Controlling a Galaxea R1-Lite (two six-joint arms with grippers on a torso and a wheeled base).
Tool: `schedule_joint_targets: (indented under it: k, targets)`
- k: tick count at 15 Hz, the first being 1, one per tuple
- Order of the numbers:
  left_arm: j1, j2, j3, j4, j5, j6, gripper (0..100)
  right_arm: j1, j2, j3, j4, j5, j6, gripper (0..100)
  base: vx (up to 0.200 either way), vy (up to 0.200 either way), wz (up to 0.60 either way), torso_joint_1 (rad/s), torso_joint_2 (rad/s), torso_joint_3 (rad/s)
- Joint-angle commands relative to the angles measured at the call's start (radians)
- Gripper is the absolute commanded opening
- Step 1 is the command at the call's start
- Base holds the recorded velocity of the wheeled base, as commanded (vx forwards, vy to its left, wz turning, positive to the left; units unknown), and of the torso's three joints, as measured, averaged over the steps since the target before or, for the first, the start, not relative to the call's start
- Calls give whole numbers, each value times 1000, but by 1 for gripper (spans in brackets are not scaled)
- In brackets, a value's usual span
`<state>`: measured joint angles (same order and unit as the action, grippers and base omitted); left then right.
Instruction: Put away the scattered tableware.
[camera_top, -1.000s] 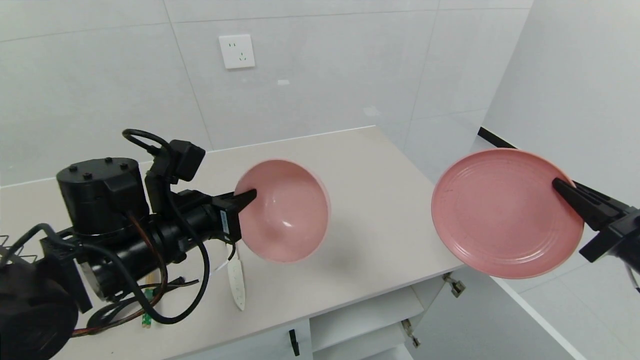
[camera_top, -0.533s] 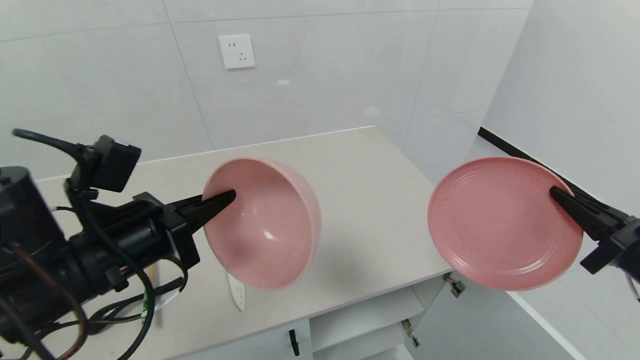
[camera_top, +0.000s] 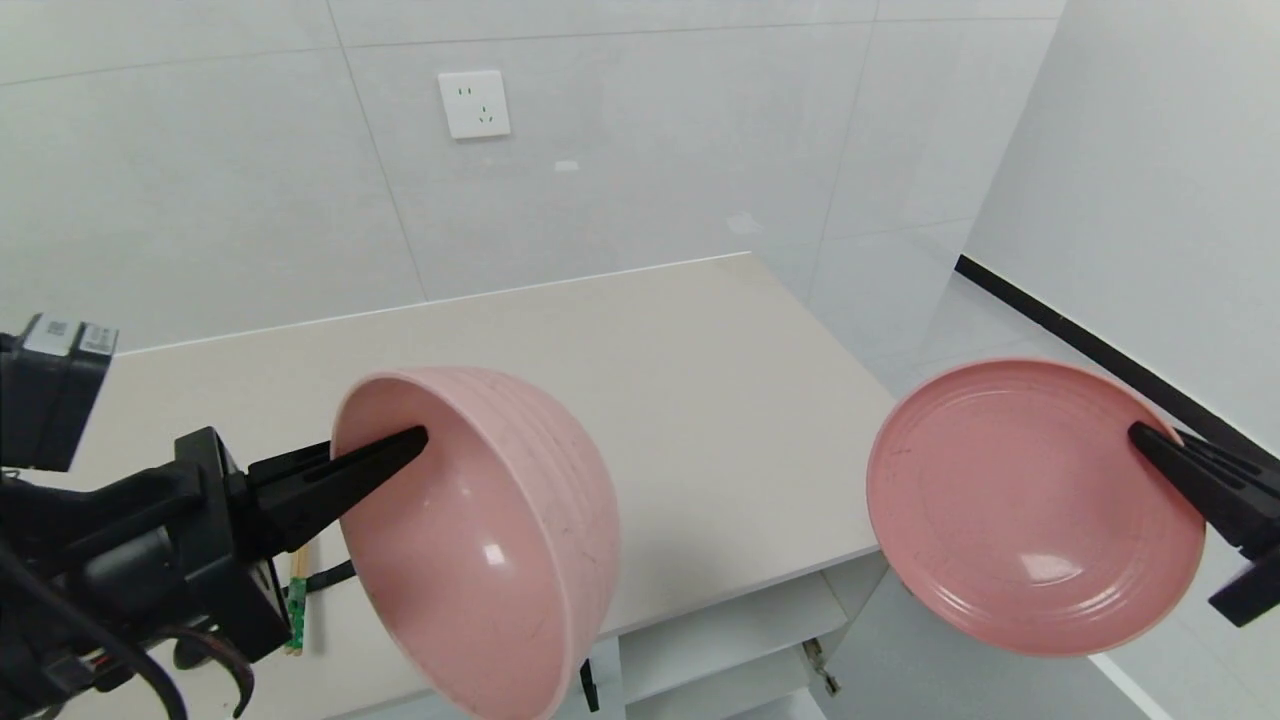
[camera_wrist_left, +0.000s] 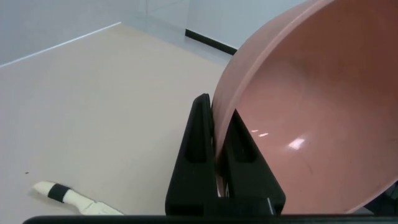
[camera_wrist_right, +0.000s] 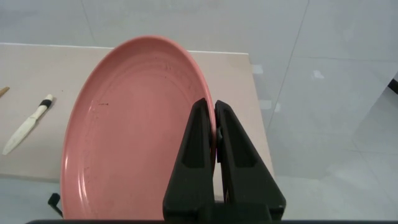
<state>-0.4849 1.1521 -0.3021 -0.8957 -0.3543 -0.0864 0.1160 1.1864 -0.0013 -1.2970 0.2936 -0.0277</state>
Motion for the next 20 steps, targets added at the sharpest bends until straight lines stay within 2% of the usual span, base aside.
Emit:
schedule_joint_targets:
  k: [1, 2, 5, 6, 8, 9, 10, 11, 12, 13, 14, 15, 17, 19, 20]
  targets:
    - [6, -29, 5, 1, -11, -3, 0, 1, -53, 1, 7, -5, 3, 0, 0, 0, 0, 0, 0, 0]
    - [-6, -31, -2, -8, -22, -6, 0, 2, -67, 1, 7, -5, 6, 0, 0, 0, 0, 0, 0, 0]
    - [6, -9, -43, 43, -51, -3, 0, 24, -51, -2, 5, -4, 3, 0, 0, 0, 0, 0, 0, 0]
    - [20, 15, -45, 32, -66, 23, 0, 28, -36, -3, 4, -4, 15, 0, 0, 0, 0, 0, 0, 0]
    - [80, 43, -46, 26, -54, 97, 0, 27, -11, 1, 7, -4, 25, 0, 0, 0, 0, 0, 0, 0]
    - [85, 55, -45, 38, -49, 94, 0, 25, 4, 1, 4, -2, 18, 0, 0, 0, 0, 0, 0, 0]
    - [75, 77, -43, 49, 0, 100, 0, 25, 7, 1, 4, -2, 15, 0, 0, 0, 0, 0, 0, 0]
    - [54, 103, -45, 52, 107, 116, 0, 25, 9, 1, 5, -2, 15, 0, 0, 0, 0, 0, 0, 0]
    - [-93, 133, -52, 32, 443, 151, 0, 27, 7, 1, 10, -4, 20, 0, 0, 0, 0, 0, 0, 0]
    - [-119, 135, -55, 26, 488, 151, 0, 27, 7, 1, 13, -2, 22, 0, 0, 0, 0, 0, 0, 0]
    - [-222, 144, -61, -11, 583, 163, 0, 27, 7, 1, 25, -2, 18, 0, 0, 0, 0, 0, 0, 0]
    - [-224, 162, -77, -11, 640, 189, 0, 28, 13, 1, 22, -2, 15, 0, 0, 0, 0, 0, 0, 0]
    - [-204, 198, -68, -20, 778, 181, 0, 31, 12, 0, 7, -1, 14, 0, 0, 0, 0, 0, 0, 0]
    - [-202, 199, -5, -61, 762, 155, 0, 44, 13, -6, 5, -1, 8, 0, 0, 0, 0, 0, 0, 0]
    - [-201, 199, 47, -155, 752, 149, 0, 59, 12, -17, 4, -1, 8, 0, 0, 0, 0, 0, 0, 0]
